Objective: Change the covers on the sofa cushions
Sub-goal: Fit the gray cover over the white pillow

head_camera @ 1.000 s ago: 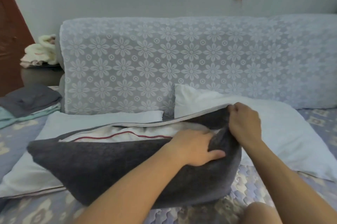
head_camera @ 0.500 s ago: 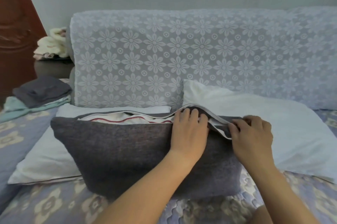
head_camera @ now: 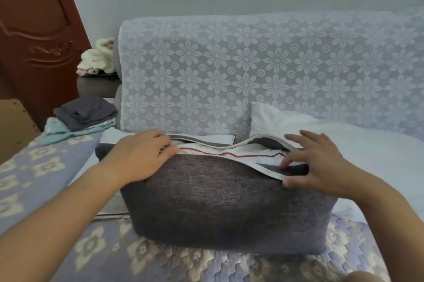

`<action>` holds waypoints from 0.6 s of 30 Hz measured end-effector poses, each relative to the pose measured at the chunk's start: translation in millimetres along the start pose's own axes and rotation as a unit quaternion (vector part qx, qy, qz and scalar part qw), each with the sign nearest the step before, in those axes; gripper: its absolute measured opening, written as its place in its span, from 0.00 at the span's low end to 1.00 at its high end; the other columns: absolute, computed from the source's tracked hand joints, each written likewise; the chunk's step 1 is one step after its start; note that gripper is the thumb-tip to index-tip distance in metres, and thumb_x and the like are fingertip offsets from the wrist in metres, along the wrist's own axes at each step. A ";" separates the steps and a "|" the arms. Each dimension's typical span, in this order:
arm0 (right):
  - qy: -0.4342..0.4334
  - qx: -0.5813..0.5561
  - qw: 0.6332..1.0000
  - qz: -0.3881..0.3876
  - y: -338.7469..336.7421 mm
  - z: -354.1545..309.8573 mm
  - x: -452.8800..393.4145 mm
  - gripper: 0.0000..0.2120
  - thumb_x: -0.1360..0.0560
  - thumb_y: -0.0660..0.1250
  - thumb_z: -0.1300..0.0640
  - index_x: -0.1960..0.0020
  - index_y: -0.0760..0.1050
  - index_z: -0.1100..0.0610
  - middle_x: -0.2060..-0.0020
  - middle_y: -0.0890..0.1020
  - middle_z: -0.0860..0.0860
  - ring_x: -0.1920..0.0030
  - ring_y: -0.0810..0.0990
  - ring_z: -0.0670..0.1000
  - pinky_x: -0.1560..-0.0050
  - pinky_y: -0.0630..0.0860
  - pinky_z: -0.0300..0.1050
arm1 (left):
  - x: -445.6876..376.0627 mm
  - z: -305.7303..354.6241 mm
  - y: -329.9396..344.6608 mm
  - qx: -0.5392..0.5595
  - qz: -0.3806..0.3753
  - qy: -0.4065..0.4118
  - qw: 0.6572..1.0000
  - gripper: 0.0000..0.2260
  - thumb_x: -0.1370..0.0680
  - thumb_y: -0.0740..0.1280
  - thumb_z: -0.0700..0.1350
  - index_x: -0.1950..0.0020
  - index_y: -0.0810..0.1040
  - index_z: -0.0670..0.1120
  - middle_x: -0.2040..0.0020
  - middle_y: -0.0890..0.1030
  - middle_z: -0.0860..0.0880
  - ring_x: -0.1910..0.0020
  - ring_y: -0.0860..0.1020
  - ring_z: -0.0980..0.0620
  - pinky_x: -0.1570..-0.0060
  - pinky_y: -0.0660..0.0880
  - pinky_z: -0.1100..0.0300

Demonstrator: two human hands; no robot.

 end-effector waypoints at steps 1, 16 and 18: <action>0.029 0.035 0.999 0.001 -3.0 6.9 -1.0 0.33 0.45 0.53 0.20 0.43 0.73 0.27 0.22 0.60 0.42 0.21 0.52 0.53 0.23 0.48 0.60 | 0.5 -4.5 0.3 0.002 0.001 -0.008 1.000 0.27 0.21 0.44 0.69 0.32 0.72 0.61 0.32 0.73 0.59 0.36 0.74 0.53 0.45 0.75 0.52; 0.101 -0.211 0.946 0.226 -15.8 32.5 12.4 0.11 0.24 0.72 0.53 0.42 0.80 0.46 0.52 0.79 0.45 0.50 0.76 0.47 0.47 0.67 0.44 | 34.9 -63.5 37.6 0.010 0.380 0.073 0.922 0.17 0.17 0.61 0.48 0.52 0.84 0.38 0.52 0.81 0.42 0.56 0.79 0.41 0.55 0.76 0.47; 0.088 -0.201 0.963 0.156 -15.5 40.5 20.8 0.16 0.26 0.74 0.52 0.39 0.77 0.43 0.51 0.76 0.43 0.50 0.75 0.43 0.47 0.68 0.43 | 38.3 -65.7 36.5 0.030 0.385 0.069 0.920 0.17 0.18 0.62 0.48 0.52 0.85 0.38 0.53 0.82 0.42 0.56 0.79 0.42 0.54 0.77 0.49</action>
Point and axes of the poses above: each hand's wrist, its own x-axis away from the middle knuckle, its own y-axis out of the palm, z = x × y, the point moved 3 cm from there along -x, towards the middle knuckle
